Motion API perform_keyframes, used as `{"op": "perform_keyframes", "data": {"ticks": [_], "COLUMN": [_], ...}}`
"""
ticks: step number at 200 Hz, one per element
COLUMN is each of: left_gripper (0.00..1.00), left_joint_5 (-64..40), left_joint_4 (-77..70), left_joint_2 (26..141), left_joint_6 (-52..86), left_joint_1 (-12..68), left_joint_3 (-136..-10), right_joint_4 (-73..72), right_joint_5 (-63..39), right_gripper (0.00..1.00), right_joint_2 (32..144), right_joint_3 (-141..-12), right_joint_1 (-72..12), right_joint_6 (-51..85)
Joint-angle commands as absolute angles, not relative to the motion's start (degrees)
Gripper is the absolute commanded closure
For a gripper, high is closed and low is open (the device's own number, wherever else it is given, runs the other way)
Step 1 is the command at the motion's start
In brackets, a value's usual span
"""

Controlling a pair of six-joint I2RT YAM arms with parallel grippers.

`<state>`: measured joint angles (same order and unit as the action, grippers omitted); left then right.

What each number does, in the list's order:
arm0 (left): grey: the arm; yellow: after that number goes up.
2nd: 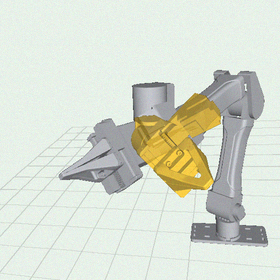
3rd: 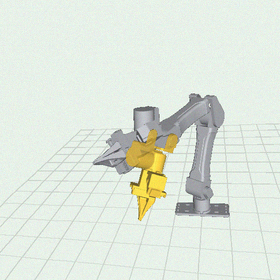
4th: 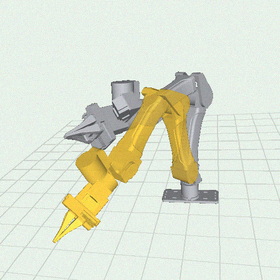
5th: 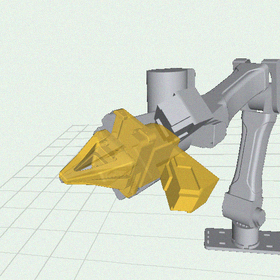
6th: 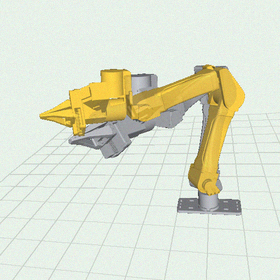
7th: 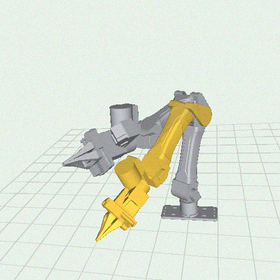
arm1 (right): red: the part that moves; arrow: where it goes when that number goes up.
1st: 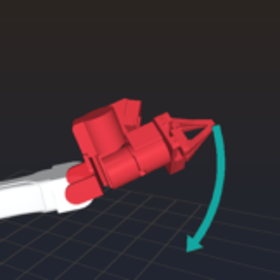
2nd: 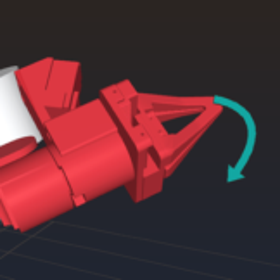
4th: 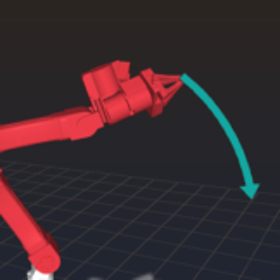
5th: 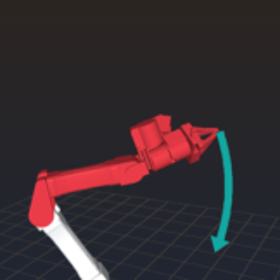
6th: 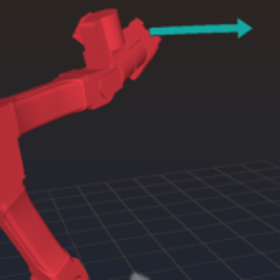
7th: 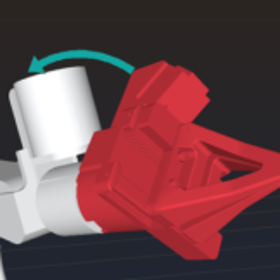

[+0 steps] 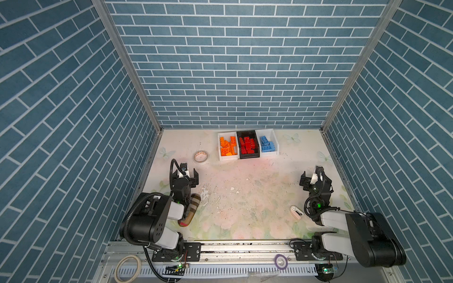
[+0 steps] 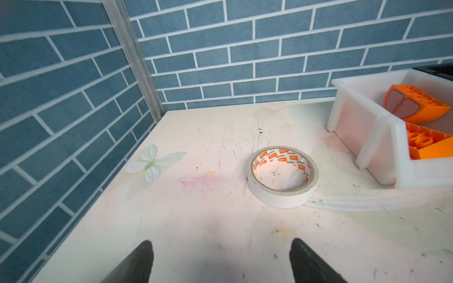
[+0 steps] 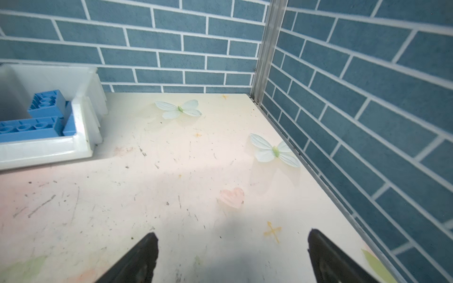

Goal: Sort the legos into containers by color
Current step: Reset both arms

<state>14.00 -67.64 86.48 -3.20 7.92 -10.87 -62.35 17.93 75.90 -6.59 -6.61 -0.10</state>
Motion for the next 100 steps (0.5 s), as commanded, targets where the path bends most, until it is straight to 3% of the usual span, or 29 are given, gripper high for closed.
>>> {"op": "perform_keyframes", "data": {"ticks": [1,15,24,52,56,60,63,100], "left_gripper": [0.11,0.12,0.12,0.12,0.12,0.12,0.12,0.11], "left_joint_5": [12.28,12.24,11.62,11.16,11.16,11.16,11.16,11.21], "left_joint_4": [-69.52,-67.98,-67.15,-67.02,-67.06,-66.94,-67.05,-67.33], "left_joint_2": [86.23,86.58,86.66,86.65,86.64,86.58,86.57,86.46], "left_joint_6": [-1.96,-0.74,0.59,0.79,0.79,0.79,0.79,0.7], "left_joint_1": [6.48,5.48,4.18,3.89,3.82,3.86,3.83,3.97], "left_joint_3": [-13.32,-14.35,-14.82,-14.77,-14.72,-14.76,-14.76,-14.5], "right_joint_4": [-76.49,-83.94,-79.94,-68.03,-67.88,-67.97,-68.06,-68.84], "right_joint_5": [15.6,13.53,13.2,9.77,9.5,9.21,9.34,9.05], "right_gripper": [0.05,0.07,0.05,0.21,0.2,0.04,0.02,0.01], "right_joint_2": [80.54,85.44,85.89,86.64,86.8,86.91,86.92,86.79], "right_joint_3": [-6.65,-6.09,-6.93,-13.68,-13.83,-13.92,-13.85,-13.45], "right_joint_1": [-6.33,-5.11,-3.77,-0.06,0.39,0.52,0.53,0.48], "right_joint_6": [-1.83,-2.04,0.55,4.13,4.57,4.53,4.49,4.13]}}
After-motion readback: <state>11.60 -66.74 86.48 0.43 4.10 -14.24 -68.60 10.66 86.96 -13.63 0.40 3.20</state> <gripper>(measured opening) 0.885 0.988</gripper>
